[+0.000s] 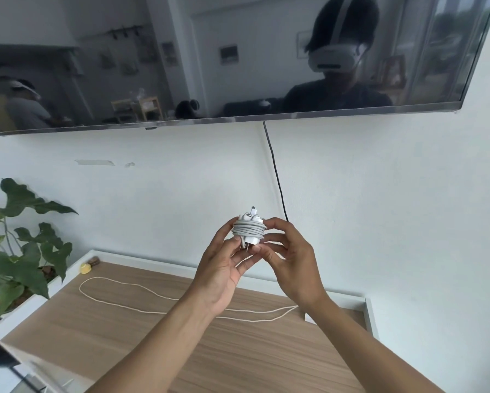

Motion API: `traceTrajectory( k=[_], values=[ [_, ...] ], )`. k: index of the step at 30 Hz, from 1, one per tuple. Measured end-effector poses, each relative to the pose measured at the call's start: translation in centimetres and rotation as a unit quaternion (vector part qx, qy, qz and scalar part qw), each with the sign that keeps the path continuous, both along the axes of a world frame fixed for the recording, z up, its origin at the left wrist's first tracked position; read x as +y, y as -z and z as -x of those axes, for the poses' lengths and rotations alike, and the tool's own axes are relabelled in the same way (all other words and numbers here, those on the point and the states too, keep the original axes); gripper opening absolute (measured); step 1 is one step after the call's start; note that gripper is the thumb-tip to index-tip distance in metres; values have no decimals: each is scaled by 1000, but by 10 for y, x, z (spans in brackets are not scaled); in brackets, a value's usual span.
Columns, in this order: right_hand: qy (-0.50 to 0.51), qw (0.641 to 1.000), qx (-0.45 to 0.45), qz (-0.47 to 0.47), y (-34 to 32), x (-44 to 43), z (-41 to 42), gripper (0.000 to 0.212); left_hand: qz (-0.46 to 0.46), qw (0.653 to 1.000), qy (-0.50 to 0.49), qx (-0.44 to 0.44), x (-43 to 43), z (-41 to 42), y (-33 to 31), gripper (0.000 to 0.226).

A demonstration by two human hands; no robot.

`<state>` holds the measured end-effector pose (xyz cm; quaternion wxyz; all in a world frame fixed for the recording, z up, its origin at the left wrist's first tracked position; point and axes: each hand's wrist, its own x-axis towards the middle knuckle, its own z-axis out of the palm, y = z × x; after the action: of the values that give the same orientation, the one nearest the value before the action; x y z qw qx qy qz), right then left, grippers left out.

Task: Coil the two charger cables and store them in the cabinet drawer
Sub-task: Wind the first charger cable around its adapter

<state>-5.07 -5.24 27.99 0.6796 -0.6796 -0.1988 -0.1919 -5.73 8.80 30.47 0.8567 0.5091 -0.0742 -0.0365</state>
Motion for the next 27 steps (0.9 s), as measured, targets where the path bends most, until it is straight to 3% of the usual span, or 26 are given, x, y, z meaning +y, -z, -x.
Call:
traceTrajectory(
  k=[9, 15, 23, 27],
  values=[
    [40, 995, -69, 52, 0, 2, -3, 31, 22, 1000, -13, -4, -3, 3, -6, 35],
    [17, 996, -61, 64, 4, 2, -6, 30, 27, 999, -20, 6, 0, 5, -4, 36],
    [-42, 998, -11, 46, 2, 0, -3, 57, -30, 999, -31, -6, 9, 2, 7, 35],
    [-18, 998, 13, 61, -1, -5, -7, 36, -88, 995, -38, -21, 17, -3, 10, 35]
  ],
)
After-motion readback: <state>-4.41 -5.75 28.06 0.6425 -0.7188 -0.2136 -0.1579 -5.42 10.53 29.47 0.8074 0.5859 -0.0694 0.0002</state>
